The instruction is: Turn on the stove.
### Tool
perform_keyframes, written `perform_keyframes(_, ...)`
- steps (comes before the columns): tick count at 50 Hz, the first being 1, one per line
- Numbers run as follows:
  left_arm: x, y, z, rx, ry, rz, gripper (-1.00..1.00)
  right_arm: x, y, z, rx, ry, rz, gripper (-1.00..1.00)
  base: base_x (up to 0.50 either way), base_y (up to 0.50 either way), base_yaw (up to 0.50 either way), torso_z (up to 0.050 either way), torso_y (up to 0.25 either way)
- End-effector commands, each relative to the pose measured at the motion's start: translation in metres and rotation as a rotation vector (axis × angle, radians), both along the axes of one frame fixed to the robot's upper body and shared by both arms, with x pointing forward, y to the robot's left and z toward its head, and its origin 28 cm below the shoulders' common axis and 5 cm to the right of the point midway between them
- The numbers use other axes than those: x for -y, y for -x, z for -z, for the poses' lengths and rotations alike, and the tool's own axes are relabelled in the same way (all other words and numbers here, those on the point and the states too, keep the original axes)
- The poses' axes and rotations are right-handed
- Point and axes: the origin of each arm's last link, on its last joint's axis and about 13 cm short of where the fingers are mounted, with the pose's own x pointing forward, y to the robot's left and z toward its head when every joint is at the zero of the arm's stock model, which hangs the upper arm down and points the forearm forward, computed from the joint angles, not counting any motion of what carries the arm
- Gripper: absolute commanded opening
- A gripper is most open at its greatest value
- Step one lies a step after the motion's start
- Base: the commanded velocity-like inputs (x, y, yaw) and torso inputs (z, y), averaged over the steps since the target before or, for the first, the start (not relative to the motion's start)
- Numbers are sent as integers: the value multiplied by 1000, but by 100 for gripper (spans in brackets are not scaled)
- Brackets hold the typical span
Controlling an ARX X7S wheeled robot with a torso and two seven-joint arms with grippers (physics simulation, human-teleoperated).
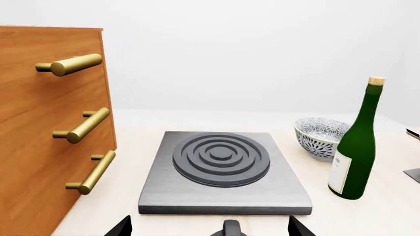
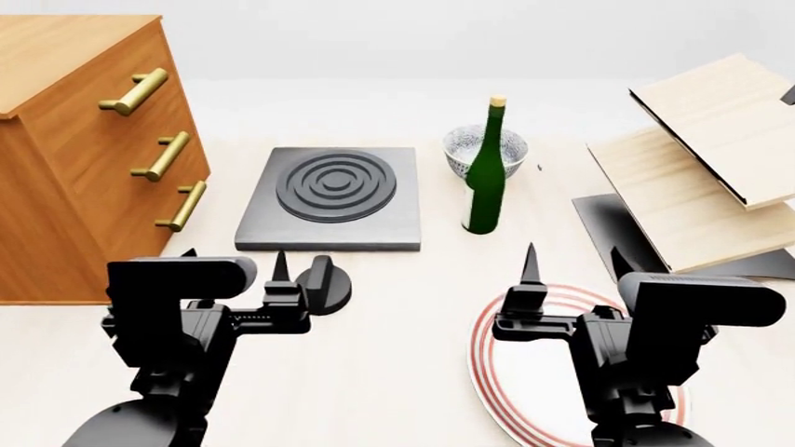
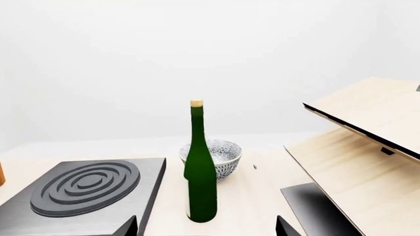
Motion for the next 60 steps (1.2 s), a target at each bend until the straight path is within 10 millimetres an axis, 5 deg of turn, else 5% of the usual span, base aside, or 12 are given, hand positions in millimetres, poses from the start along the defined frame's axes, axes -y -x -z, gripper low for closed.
perform_keyframes(1,-7,-15,15,24,-40,-54,100,1,2,2,5,3,11,100,0,0,0,0,0)
perform_keyframes(13,-23,-51,66,13,-123,-133,100,3,2,2,11,14,21,100,0,0,0,0,0)
perform_keyframes(31,-31,-70,129,-53,-124,-186,100,1,2,4,8,21,16,100,0,0,0,0,0)
perform_keyframes(43,-31,-78,154,-90,-125,-208,100,1,2,7,0,19,11,100,0,0,0,0,0)
perform_keyframes(60,2,-98,161,-86,-117,-120,100,2,3,13,-8,17,12,100,0,0,0,0,0)
